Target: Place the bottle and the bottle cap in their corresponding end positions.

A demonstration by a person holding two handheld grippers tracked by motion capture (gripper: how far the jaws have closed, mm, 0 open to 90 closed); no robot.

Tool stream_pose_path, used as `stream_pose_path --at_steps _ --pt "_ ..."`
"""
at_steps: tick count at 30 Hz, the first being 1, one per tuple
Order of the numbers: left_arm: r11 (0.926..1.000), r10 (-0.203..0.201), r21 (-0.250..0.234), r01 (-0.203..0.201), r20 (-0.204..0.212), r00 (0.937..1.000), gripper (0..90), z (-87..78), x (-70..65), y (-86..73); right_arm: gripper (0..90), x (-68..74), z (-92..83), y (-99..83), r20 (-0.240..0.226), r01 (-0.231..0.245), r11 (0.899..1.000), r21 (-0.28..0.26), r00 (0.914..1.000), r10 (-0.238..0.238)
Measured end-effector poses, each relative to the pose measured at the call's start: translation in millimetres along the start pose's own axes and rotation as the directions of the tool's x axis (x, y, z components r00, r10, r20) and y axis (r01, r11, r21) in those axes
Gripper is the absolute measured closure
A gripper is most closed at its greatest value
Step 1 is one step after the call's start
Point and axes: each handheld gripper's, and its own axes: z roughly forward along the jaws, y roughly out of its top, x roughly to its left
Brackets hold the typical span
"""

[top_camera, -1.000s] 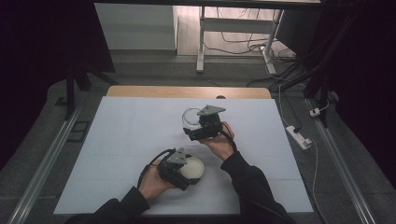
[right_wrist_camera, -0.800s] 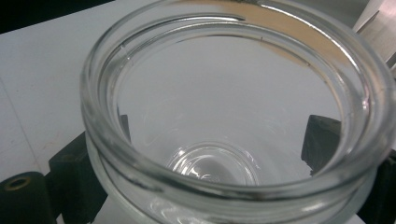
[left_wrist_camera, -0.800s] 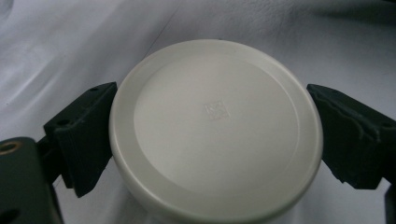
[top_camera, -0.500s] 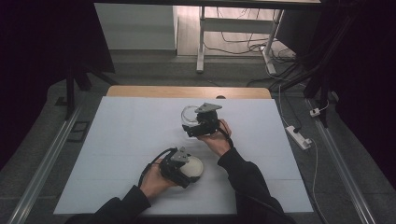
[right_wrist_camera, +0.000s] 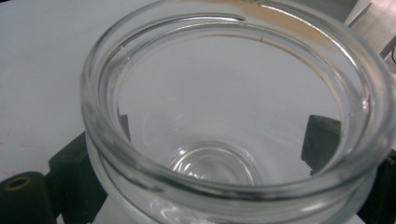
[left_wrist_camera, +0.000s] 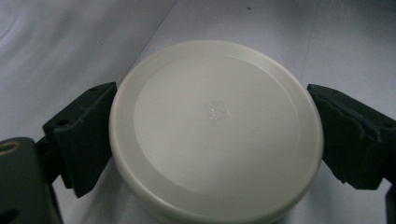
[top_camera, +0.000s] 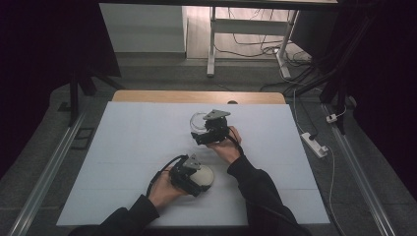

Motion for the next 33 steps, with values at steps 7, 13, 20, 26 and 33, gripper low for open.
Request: stream_pose_path --at_steps 7,13,20,26,33 --pt "0.9988 0.032 0.037 -0.031 -0.029 0.9991 7.6 2.1 -2.5 1.4 6.4 -0.3 4.1 -4.2 0.002 0.002 1.000 0.015 1.0000 -0.002" --pt "0.9988 0.031 0.039 -0.030 -0.032 0.9990 7.3 2.2 -2.8 1.4 6.2 -4.3 4.7 -6.2 -0.018 -0.025 1.000 0.013 0.9995 0.025" --pt "0.9995 0.011 0.031 -0.011 -0.012 0.9999 2.8 1.6 -0.3 1.1 5.8 -4.5 4.8 -6.1 -0.018 -0.028 0.999 0.018 0.9994 0.028" --pt "0.9994 -0.029 -0.018 0.029 0.010 0.9995 0.0 -2.3 2.9 -0.5 3.4 -3.0 4.2 -5.6 -0.014 -0.027 0.999 0.020 0.9995 0.027" --pt "0.9977 -0.045 -0.049 0.046 0.021 0.9987 0.0 -9.5 4.8 -0.6 0.9 -3.0 2.1 -5.9 -0.028 -0.039 0.999 0.023 0.9988 0.039"
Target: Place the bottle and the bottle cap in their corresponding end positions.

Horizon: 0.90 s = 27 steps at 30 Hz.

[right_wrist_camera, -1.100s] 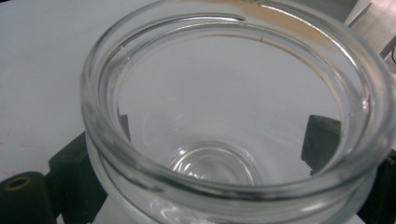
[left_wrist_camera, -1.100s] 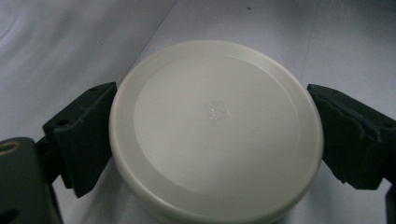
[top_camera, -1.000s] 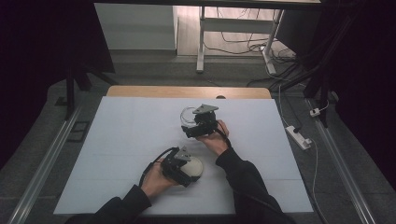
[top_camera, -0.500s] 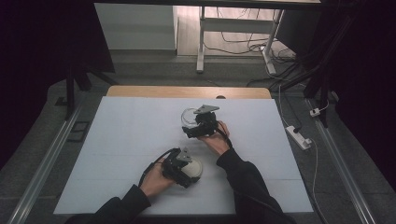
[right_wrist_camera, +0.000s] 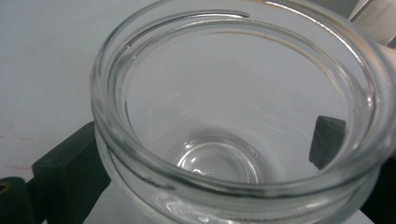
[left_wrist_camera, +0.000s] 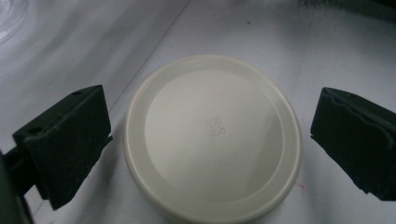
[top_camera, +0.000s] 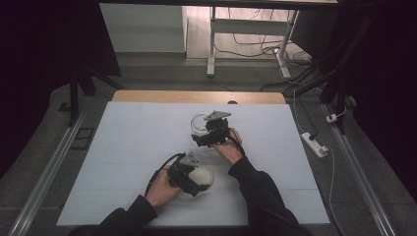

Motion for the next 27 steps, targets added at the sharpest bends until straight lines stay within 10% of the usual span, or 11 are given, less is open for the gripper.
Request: stream_pose_path --at_steps 27 --pt "0.9978 -0.050 -0.039 0.054 0.078 0.9957 0.0 -29.8 4.7 -3.8 0.0 -1.1 -26.0 -6.5 -0.010 -0.013 1.000 0.012 0.9999 0.013"
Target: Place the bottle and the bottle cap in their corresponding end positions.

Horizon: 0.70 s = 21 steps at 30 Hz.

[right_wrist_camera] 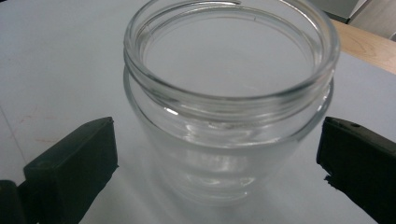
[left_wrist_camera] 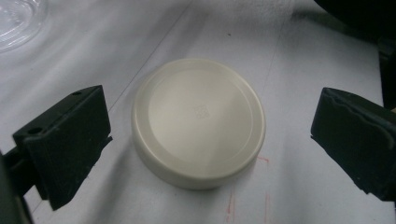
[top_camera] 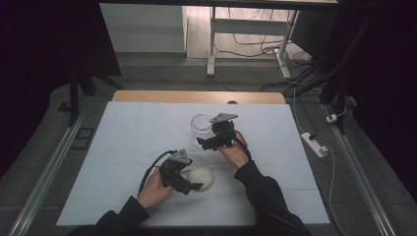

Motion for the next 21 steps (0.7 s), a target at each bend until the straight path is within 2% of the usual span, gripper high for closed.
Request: stream_pose_path --at_steps 10,21 --pt "0.9999 -0.008 -0.008 0.008 -0.004 1.0000 0.0 -14.3 -1.8 -3.4 0.0 4.0 -14.7 -3.2 -0.004 0.002 1.000 0.003 1.0000 -0.002" --pt "0.9988 -0.045 -0.020 0.045 0.005 0.9990 0.0 -31.5 -1.4 -10.9 0.0 14.2 -35.0 -7.2 -0.045 0.002 1.000 -0.002 0.9990 -0.002"
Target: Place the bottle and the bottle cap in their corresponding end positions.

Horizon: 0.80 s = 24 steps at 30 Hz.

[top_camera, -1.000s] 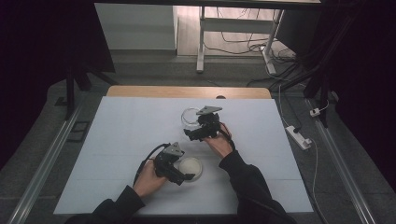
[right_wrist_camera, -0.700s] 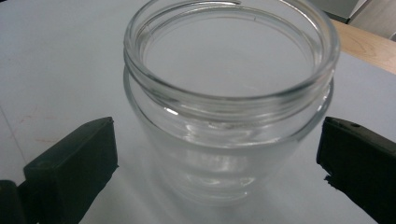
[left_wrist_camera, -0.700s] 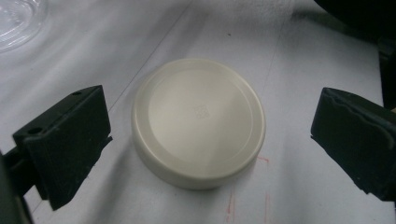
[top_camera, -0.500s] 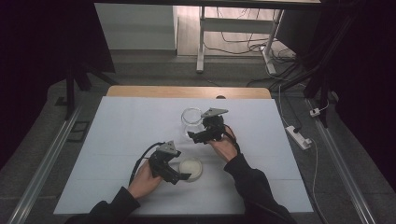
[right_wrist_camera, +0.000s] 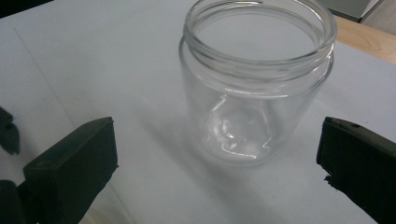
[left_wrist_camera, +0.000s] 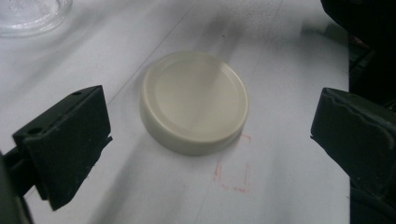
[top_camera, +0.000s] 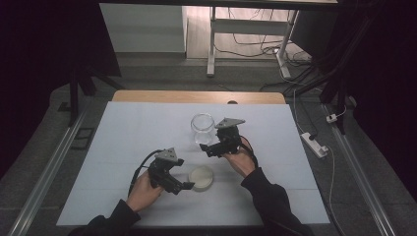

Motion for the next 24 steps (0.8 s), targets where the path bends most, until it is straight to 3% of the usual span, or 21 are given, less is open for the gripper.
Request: stream_pose_path --at_steps 7,15,24 --pt "1.0000 -0.001 0.007 0.001 -0.026 0.9997 0.0 -8.1 -3.3 -6.3 0.0 8.6 -11.0 -4.7 -0.029 0.007 1.000 -0.001 0.9996 -0.007" --pt "0.9985 -0.010 0.053 0.014 -0.068 0.9977 0.0 -12.6 -3.6 -15.3 0.0 19.5 -19.6 -15.5 -0.037 0.038 0.999 0.035 0.9986 -0.037" --pt "0.9964 -0.044 0.067 0.051 -0.106 0.9934 0.0 -21.9 -0.1 -25.6 0.0 24.8 -27.2 -30.8 -0.030 0.017 0.998 0.058 0.9994 -0.015"
